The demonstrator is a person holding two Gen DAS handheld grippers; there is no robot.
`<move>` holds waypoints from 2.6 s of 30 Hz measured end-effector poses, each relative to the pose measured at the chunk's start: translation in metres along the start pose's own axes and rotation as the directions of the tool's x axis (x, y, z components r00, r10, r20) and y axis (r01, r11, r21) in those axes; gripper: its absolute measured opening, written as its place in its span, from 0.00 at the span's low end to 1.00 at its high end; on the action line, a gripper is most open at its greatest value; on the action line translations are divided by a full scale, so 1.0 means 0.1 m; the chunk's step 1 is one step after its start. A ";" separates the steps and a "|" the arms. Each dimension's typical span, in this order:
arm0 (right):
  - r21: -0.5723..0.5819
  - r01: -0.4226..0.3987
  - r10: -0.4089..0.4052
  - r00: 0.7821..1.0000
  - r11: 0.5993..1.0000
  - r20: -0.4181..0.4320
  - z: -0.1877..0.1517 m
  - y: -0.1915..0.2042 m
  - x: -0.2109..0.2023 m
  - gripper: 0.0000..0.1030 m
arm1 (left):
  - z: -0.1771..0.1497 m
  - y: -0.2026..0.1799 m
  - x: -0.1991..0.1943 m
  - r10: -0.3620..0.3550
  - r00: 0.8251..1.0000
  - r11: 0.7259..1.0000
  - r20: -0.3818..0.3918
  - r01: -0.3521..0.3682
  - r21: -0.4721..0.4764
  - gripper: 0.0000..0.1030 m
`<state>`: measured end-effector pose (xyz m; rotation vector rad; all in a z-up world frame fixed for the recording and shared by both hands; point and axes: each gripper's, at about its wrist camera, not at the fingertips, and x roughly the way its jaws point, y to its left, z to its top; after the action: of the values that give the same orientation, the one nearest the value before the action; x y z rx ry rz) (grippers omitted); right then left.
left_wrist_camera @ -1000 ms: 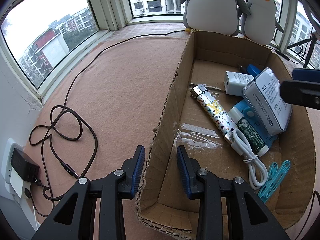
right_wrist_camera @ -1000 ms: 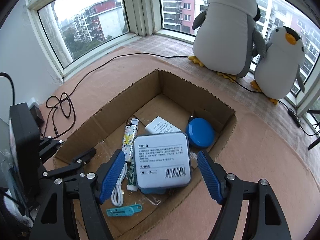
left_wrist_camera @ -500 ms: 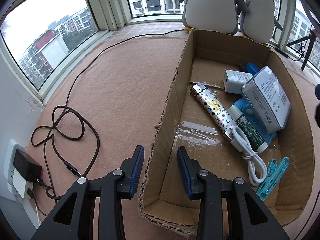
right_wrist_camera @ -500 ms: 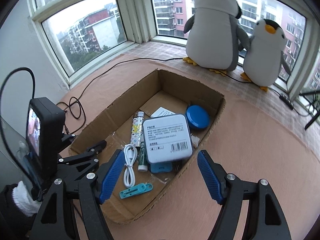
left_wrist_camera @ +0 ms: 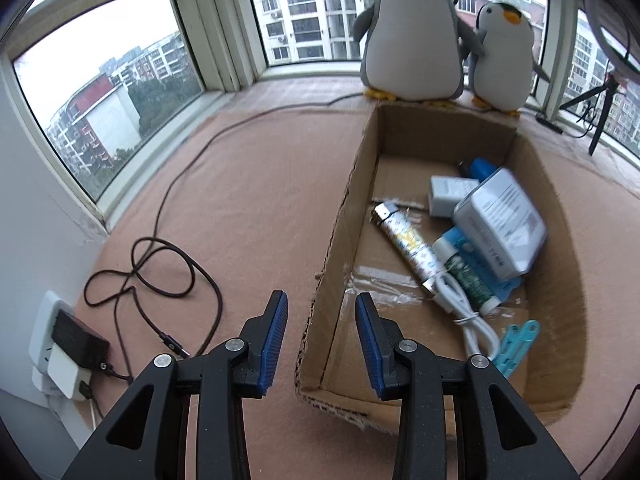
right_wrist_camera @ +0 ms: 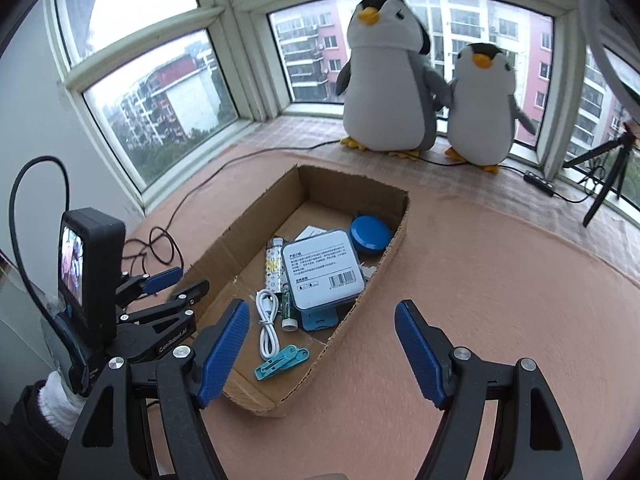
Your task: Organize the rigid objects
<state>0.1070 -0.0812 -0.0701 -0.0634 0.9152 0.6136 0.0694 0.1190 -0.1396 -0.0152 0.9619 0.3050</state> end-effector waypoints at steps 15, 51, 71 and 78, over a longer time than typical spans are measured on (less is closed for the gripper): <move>0.052 0.022 -0.025 0.998 0.998 0.062 -0.10 0.02 -0.41 0.71 | -0.01 -0.09 -0.75 -0.041 0.994 0.999 0.101 0.039 0.027 0.70; 0.128 0.191 -0.210 0.964 0.973 0.164 -0.28 -0.05 -0.94 0.85 | 0.09 -0.18 -1.34 -0.089 0.976 0.996 0.196 0.082 0.043 0.95; 0.161 0.212 -0.238 0.957 0.964 0.167 -0.32 -0.08 -0.98 0.85 | 0.11 -0.19 -1.48 -0.109 0.965 0.994 0.237 0.101 0.045 0.96; 0.162 0.211 -0.237 0.957 0.964 0.166 -0.32 -0.09 -0.98 0.85 | 0.11 -0.19 -1.48 -0.110 0.965 0.994 0.238 0.102 0.047 0.96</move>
<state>0.0437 -0.1444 -0.0174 0.0174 0.7570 0.3347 0.0042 0.0655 -0.0158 0.0016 0.7226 0.1864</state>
